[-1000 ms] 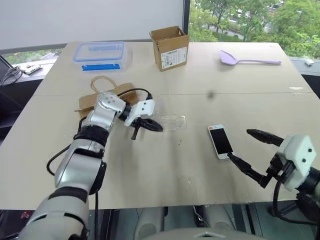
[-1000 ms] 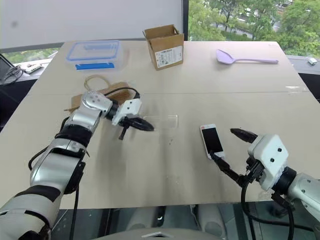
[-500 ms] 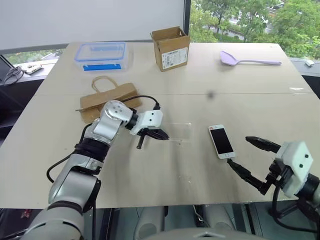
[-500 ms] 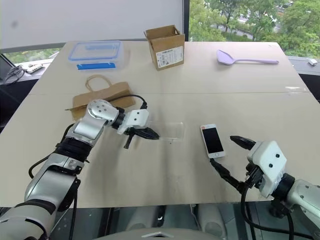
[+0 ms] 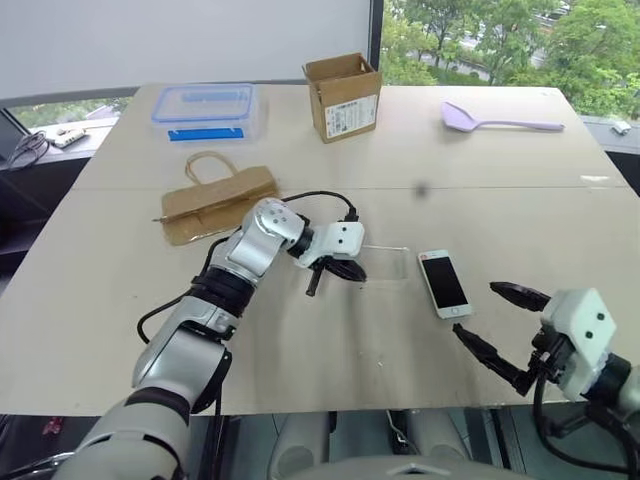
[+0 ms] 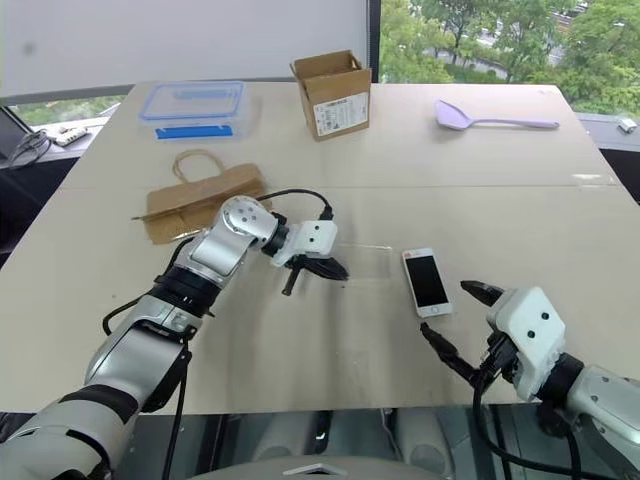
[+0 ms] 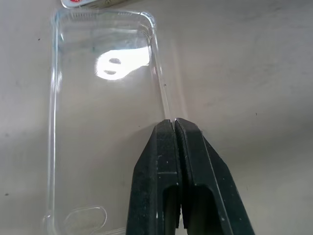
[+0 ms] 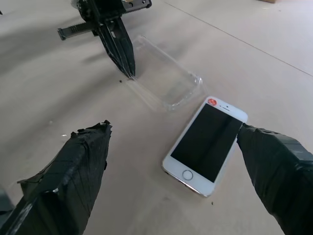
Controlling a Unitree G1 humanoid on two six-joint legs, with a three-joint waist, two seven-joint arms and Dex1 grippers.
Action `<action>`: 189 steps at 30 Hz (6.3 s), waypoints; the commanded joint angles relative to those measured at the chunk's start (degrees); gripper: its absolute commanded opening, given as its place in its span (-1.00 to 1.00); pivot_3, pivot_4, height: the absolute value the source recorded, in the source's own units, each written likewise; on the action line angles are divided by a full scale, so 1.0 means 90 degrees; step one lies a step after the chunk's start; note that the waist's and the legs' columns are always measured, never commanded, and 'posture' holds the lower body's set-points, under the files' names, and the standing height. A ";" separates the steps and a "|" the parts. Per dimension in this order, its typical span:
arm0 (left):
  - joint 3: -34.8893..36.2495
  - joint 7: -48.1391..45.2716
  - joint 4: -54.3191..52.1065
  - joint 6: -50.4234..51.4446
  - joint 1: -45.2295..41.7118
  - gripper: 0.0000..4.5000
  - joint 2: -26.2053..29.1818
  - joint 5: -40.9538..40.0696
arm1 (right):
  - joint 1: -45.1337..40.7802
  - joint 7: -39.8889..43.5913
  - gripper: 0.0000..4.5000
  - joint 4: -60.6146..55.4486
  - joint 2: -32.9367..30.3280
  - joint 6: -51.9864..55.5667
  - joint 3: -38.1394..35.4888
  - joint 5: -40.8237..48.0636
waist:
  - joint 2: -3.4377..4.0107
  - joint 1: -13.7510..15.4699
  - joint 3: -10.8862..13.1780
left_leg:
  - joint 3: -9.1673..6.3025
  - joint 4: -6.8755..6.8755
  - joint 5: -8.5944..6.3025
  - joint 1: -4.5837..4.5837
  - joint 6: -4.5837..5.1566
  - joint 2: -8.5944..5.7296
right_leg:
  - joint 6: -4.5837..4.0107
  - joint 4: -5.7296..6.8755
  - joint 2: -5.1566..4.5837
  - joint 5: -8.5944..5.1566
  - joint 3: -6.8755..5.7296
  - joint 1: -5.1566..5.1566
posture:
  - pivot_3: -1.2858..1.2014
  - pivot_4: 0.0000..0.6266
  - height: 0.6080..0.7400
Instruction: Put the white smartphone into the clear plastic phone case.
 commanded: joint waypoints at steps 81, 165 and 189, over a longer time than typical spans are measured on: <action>0.2688 -0.0371 -0.3296 0.1988 0.2267 1.00 0.2459 -0.4066 | -0.3790 0.0323 0.29 0.2782 0.0255 0.3018 0.1309 -0.1350 | 0.0007 -0.0049 -0.0008 | 0.0011 -0.0038 -0.0002 -0.0005 0.0002 0.0015 | -0.0003 -0.0036 -0.0004 -0.0001 0.0005 -0.0020 | 0.03 -0.52 1.00; 0.2655 -0.0205 -0.2059 0.0144 0.3690 1.00 0.2222 -0.3279 | -0.8388 0.4480 0.98 0.4993 0.1054 0.1139 0.5829 -0.4976 | 0.0035 -0.0210 0.0027 | 0.0023 -0.0065 -0.0005 -0.0003 0.0004 0.0014 | -0.0007 -0.0027 -0.0002 0.0030 0.0011 -0.0041 | 0.03 -0.52 1.00; 0.2595 -0.0149 -0.1968 0.0266 0.3455 1.00 0.2123 -0.3214 | -0.8884 0.2655 -0.98 0.6921 0.2510 0.0329 0.5196 -0.4889 | 0.0034 -0.0223 0.0026 | 0.0020 -0.0064 -0.0005 -0.0002 0.0004 0.0005 | -0.0007 -0.0021 -0.0003 0.0031 0.0013 -0.0040 | 0.03 -0.52 1.00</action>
